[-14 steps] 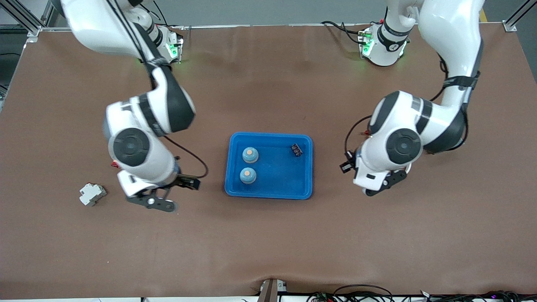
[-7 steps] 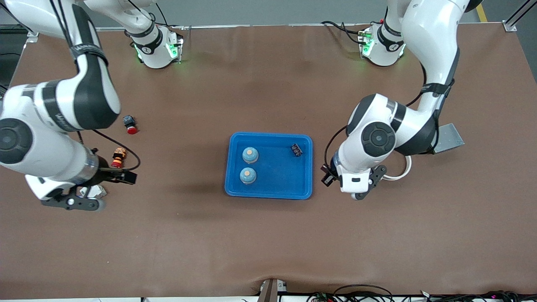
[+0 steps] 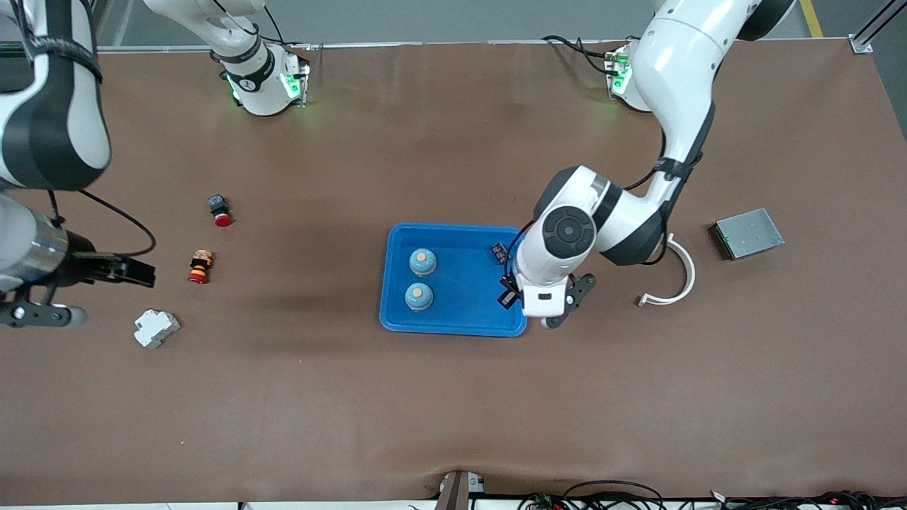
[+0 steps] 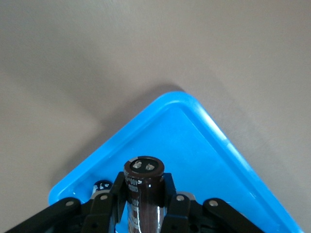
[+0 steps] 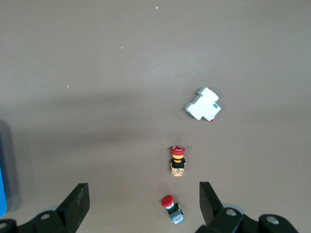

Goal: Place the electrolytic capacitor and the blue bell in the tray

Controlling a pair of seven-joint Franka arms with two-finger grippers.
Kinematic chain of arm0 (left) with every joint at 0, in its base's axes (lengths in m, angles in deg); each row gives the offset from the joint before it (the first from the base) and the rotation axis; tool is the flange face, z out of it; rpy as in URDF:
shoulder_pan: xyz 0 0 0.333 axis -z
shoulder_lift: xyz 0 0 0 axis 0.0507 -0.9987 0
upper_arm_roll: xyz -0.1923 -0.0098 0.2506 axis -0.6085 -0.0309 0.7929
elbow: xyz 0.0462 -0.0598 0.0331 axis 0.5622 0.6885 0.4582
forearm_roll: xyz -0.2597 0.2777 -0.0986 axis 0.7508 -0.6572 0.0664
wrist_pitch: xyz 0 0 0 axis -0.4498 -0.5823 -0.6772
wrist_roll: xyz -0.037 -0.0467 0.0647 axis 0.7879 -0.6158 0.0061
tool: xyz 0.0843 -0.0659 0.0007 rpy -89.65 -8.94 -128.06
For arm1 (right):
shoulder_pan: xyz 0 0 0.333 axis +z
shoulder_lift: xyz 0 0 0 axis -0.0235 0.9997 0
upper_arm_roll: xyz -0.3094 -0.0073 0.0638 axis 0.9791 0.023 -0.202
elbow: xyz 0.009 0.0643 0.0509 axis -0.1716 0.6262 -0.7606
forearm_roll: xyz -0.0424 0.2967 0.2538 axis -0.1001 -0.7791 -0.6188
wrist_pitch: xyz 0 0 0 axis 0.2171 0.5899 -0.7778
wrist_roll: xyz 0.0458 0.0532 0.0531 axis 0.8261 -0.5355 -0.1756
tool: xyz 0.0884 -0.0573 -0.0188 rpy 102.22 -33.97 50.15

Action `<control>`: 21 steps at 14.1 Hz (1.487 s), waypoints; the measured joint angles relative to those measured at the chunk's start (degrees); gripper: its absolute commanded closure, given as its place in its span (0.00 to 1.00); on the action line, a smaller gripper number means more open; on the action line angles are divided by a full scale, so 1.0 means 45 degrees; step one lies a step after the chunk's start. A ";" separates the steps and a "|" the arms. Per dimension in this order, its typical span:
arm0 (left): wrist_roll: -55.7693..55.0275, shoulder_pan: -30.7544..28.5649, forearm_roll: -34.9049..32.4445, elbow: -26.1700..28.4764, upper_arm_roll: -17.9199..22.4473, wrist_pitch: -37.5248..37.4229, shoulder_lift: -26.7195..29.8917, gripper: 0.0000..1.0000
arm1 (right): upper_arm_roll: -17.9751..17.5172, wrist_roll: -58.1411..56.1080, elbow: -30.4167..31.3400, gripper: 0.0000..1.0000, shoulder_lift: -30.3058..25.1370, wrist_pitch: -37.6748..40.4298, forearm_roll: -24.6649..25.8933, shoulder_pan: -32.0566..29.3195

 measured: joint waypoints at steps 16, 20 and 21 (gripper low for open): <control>-0.0077 0.0467 -0.0525 -0.0014 0.0039 0.1413 -0.1420 1.00 | -0.0068 0.0013 0.2396 0.00 -0.3304 0.0385 -0.1312 -0.0385; -0.0131 0.0524 -0.0789 -0.0014 0.0042 0.1442 -0.1674 1.00 | -0.0081 0.0041 0.2415 0.00 -0.3478 0.0888 -0.1473 -0.0385; -0.0142 0.0524 -0.0848 -0.0014 0.0048 0.1453 -0.1709 1.00 | -0.0082 0.0042 0.2403 0.00 -0.3482 0.0973 -0.1498 -0.0385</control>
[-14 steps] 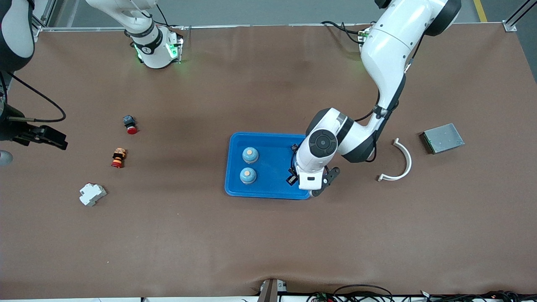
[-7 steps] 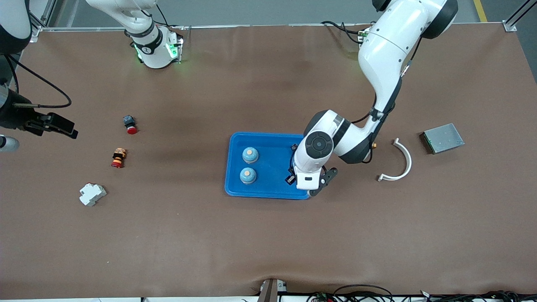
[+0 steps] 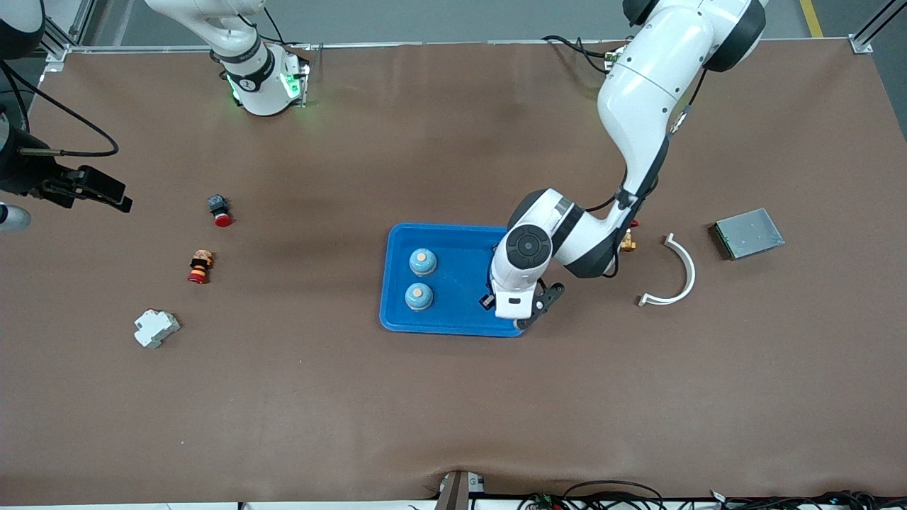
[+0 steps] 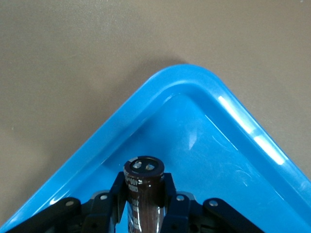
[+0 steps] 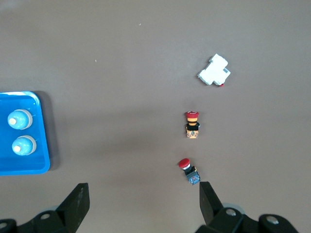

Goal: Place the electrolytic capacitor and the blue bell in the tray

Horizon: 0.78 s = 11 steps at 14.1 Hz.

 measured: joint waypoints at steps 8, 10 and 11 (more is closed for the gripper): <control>-0.0002 0.0002 -0.0118 0.0000 0.0011 0.0003 -0.0162 1.00 | -0.0003 -0.0067 -0.0555 0.00 -0.0026 0.0271 -0.0005 0.0000; -0.0002 0.0011 -0.0151 0.0000 0.0011 0.0004 -0.0254 1.00 | -0.0003 -0.0226 -0.0567 0.00 -0.0026 0.0273 0.0000 0.0000; -0.0002 0.0026 -0.0156 0.0000 0.0011 0.0008 -0.0286 1.00 | -0.0003 -0.0269 -0.0582 0.00 -0.0026 0.0297 0.0001 0.0000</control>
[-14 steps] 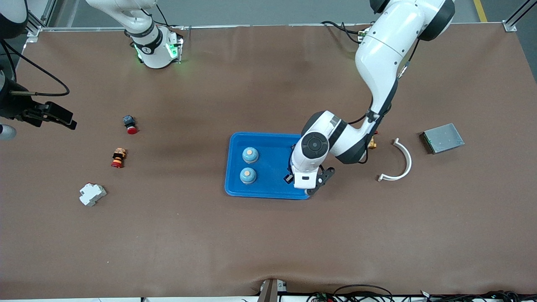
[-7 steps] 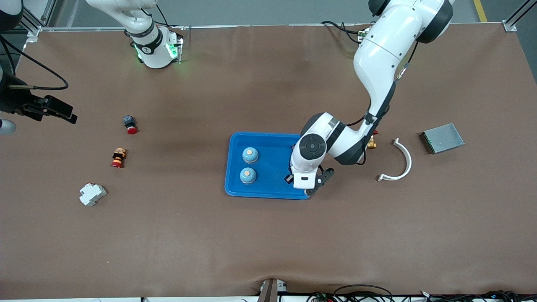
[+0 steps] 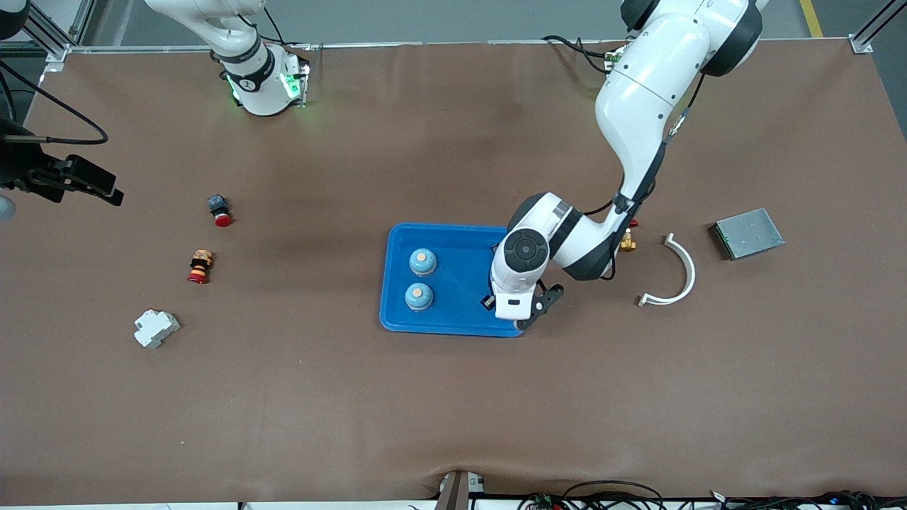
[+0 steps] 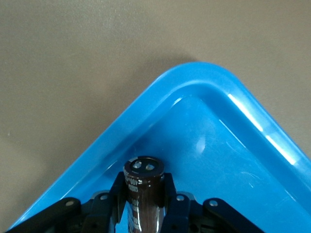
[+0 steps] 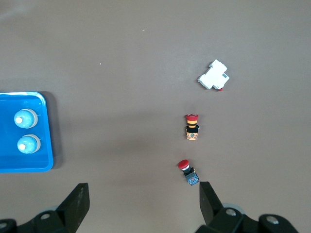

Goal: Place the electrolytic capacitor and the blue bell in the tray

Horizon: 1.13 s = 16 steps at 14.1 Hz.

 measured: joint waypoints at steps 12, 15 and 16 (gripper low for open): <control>0.0000 0.0026 -0.0055 -0.0100 0.0005 0.0019 -0.0015 0.00 | 0.0031 -0.0364 -0.0106 0.00 -0.0001 0.0510 0.0006 -0.0004; 0.0000 0.0024 -0.0090 -0.0289 0.0006 0.0006 0.0035 0.00 | 0.0031 -0.0382 -0.0106 0.00 -0.0001 0.0526 0.0007 -0.0004; 0.0000 0.0009 -0.0290 -0.0358 0.0008 -0.0090 0.0143 0.00 | 0.0031 -0.0392 -0.0106 0.00 -0.0001 0.0530 0.0007 -0.0004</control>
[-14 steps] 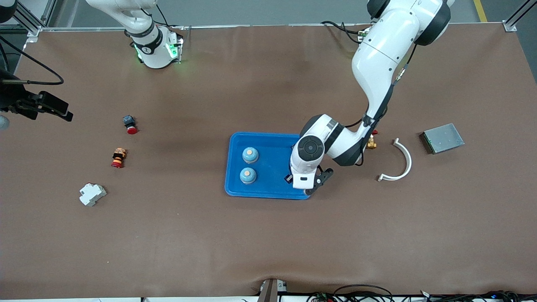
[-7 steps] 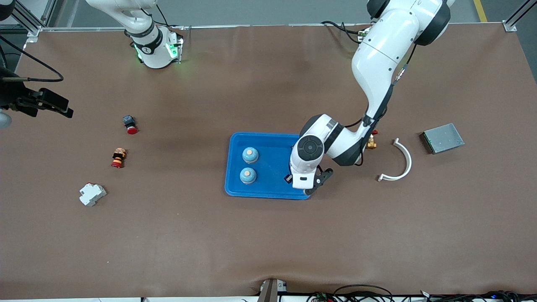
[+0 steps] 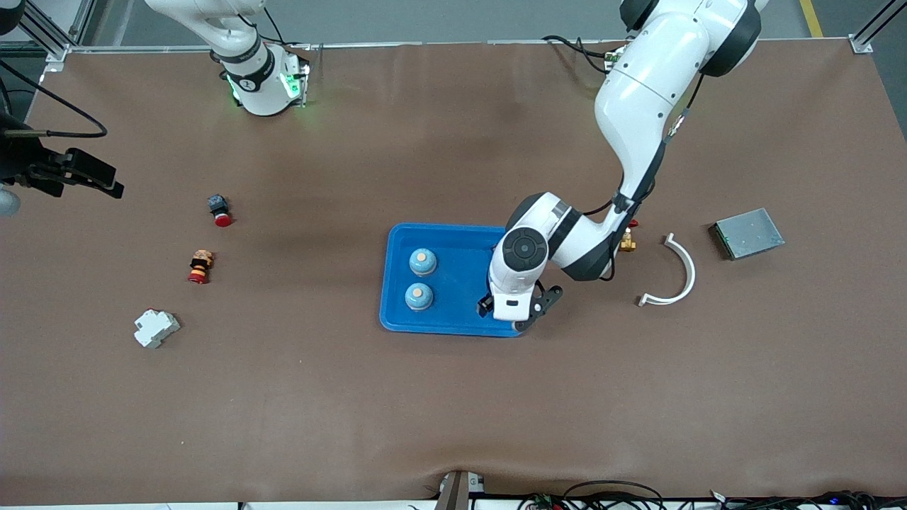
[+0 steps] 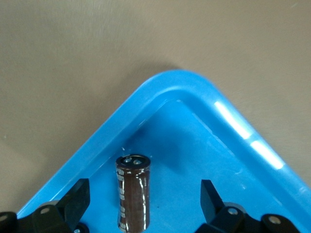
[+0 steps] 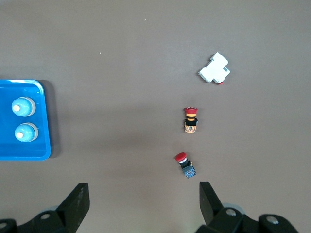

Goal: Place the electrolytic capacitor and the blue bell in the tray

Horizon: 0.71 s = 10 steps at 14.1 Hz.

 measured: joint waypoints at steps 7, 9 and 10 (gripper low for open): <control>0.1457 -0.0873 -0.0675 -0.0192 0.0083 -0.2480 0.1955 0.00 | -0.0001 -0.0259 -0.0003 0.00 0.0000 0.0012 0.0095 0.0000; 0.2577 -0.1399 -0.0641 -0.0200 0.0059 -0.3435 0.2551 0.00 | -0.0001 -0.0304 -0.0004 0.00 0.0000 0.0014 0.0098 -0.0001; 0.3168 -0.1699 -0.0533 -0.0202 0.0049 -0.3818 0.2823 0.00 | 0.0001 -0.0305 -0.0005 0.00 0.0000 0.0015 0.0099 -0.0001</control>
